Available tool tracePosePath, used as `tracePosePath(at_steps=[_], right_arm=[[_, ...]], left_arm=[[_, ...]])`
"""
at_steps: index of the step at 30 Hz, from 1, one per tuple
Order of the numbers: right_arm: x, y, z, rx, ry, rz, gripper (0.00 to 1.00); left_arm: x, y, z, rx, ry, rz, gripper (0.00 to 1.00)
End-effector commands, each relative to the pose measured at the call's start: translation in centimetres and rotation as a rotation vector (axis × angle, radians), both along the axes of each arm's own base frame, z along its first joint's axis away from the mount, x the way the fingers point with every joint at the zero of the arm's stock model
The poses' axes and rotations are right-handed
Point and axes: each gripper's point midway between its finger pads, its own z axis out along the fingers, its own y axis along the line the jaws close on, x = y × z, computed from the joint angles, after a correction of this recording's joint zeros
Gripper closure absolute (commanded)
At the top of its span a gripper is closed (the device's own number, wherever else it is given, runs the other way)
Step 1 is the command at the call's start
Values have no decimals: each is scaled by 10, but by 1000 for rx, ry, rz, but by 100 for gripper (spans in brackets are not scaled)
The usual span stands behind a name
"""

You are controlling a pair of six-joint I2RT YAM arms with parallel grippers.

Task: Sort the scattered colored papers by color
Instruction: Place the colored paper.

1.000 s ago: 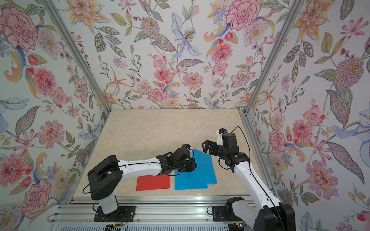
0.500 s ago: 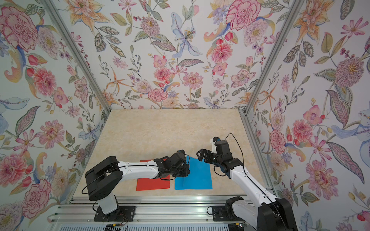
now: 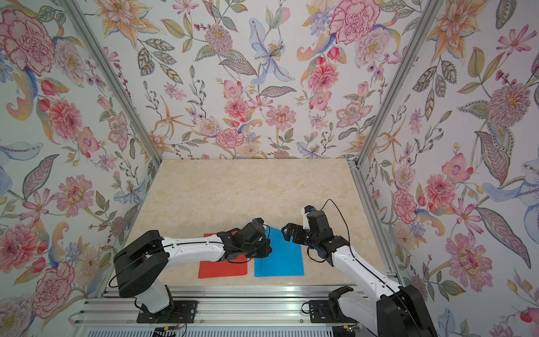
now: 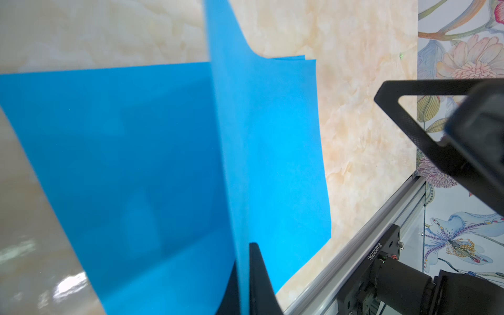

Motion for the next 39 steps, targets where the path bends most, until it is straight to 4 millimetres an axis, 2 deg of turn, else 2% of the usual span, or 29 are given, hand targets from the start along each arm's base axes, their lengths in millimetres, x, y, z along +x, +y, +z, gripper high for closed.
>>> tracePosePath(at_steps=[1,14,23,33,39], right_arm=[[0,1,-8,-4,6,-11,0],[-2,6,-16,-9,14,-3,0],[-2,11,-21,-6,23,9,0],[-5,21,-44,-19,65,25,0],[-7,21,-51,-31,80,29,0]], left_arm=[[6,11,0,20,-9,36,100],[5,21,2,27,-10,55,100],[7,19,2,26,-4,47,100],[7,18,1,29,-1,42,100],[7,17,1,32,1,37,100]])
